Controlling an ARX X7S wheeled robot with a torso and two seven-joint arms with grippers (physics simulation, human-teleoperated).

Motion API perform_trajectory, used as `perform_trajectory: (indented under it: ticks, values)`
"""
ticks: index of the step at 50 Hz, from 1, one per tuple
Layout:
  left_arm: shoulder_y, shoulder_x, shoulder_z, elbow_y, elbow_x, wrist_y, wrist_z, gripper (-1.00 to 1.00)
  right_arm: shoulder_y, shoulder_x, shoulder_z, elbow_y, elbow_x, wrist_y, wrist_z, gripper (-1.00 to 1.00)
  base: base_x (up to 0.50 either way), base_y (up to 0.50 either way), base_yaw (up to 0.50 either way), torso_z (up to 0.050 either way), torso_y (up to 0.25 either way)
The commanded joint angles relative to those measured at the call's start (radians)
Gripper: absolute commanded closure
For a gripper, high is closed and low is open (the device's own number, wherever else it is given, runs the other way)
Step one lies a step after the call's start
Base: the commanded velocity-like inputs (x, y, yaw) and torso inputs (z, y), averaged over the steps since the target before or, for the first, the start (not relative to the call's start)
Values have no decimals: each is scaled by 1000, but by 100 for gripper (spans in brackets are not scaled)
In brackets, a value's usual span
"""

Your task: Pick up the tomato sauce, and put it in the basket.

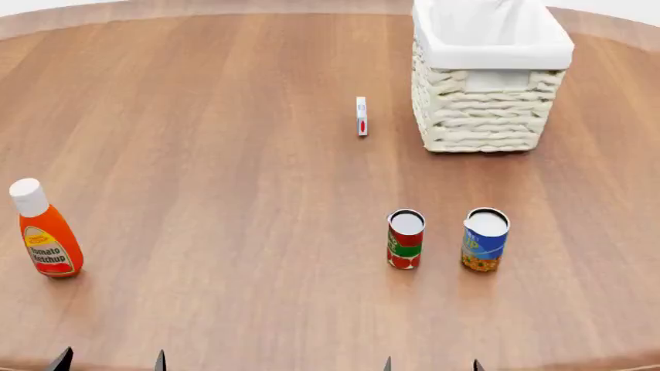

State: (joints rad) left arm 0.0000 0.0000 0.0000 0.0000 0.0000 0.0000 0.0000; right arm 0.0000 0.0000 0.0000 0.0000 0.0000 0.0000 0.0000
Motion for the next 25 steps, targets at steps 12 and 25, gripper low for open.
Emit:
perform_trajectory:
  ticks: [12, 25]
  values:
    - [10, -55, 54, 35, -55, -14, -64, -100, -8, 47, -60, -38, 37, 1, 69, -100, 0, 0, 0, 0, 0]
    - [85, -91, 72, 263, -58, 23, -88, -100, -73, 91, -112, -338, -71, 53, 136, -100, 0, 0, 0, 0, 0]
